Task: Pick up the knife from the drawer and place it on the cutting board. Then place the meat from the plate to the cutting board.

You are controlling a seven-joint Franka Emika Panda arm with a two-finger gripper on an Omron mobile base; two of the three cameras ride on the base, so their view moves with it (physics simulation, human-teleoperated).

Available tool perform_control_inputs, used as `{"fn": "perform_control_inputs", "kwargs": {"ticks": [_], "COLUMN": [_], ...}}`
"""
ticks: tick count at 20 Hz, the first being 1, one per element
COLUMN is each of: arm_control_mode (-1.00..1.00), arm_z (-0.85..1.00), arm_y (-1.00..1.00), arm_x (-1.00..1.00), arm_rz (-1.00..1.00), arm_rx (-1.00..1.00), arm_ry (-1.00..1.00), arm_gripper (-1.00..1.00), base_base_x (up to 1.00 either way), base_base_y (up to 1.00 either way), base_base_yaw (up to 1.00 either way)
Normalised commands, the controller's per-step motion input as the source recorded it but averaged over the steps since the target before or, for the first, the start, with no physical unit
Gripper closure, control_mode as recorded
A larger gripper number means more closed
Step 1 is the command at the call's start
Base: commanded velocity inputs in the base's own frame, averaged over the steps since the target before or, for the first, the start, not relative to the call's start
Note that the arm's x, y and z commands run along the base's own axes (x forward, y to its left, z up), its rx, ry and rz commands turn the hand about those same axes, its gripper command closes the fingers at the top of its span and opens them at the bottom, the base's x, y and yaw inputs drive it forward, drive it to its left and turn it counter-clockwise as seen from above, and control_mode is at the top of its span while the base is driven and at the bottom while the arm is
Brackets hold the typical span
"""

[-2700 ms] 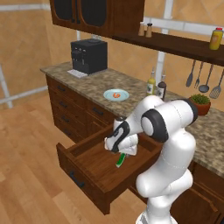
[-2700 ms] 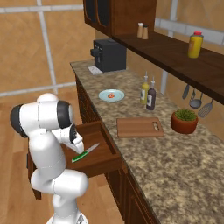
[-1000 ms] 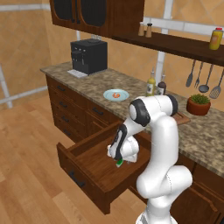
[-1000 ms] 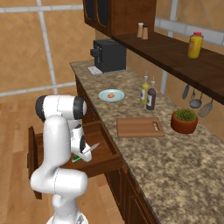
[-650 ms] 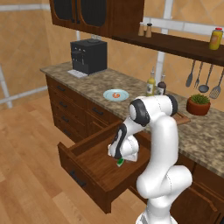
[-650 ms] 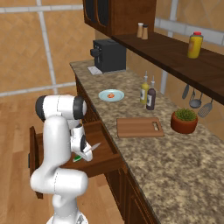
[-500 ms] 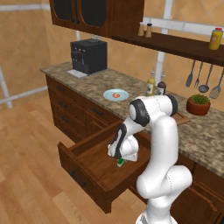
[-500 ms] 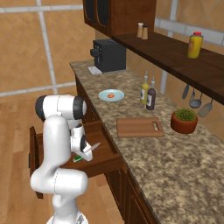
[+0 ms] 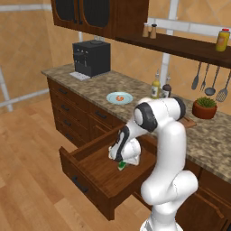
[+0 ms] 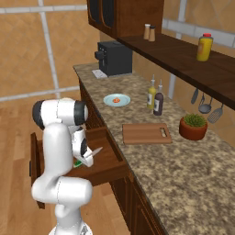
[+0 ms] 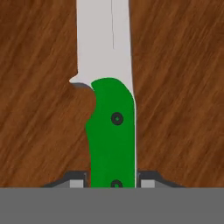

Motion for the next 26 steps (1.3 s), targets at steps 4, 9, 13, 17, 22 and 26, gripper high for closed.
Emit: {"fn": "perform_control_inputs", "kwargs": {"ticks": [4, 9, 13, 17, 22, 26], "arm_control_mode": [-1.0, -1.0, -1.0, -1.0, -1.0, -1.0], "arm_z": [0.7, 0.83, 0.87, 1.0, 0.98, 0.7], "arm_y": [0.13, 0.04, 0.25, 0.06, -0.31, -0.76], "arm_x": [-0.19, -0.45, -0.5, -0.37, 0.22, 0.43], "arm_rz": [-0.02, 0.0, 0.0, -0.02, -0.19, -0.42], "arm_rx": [0.06, 0.04, 0.0, -0.02, -0.17, 0.0], "arm_ry": [0.0, 0.02, 0.07, -0.01, 0.08, 0.04], "arm_gripper": [1.0, 1.0, 1.0, 1.0, 1.0, 1.0], "base_base_x": [0.0, 0.0, 0.0, 0.0, 0.0, 0.0], "base_base_y": [0.0, 0.0, 0.0, 0.0, 0.0, 0.0], "base_base_yaw": [0.0, 0.0, 0.0, 0.0, 0.0, 0.0]}}
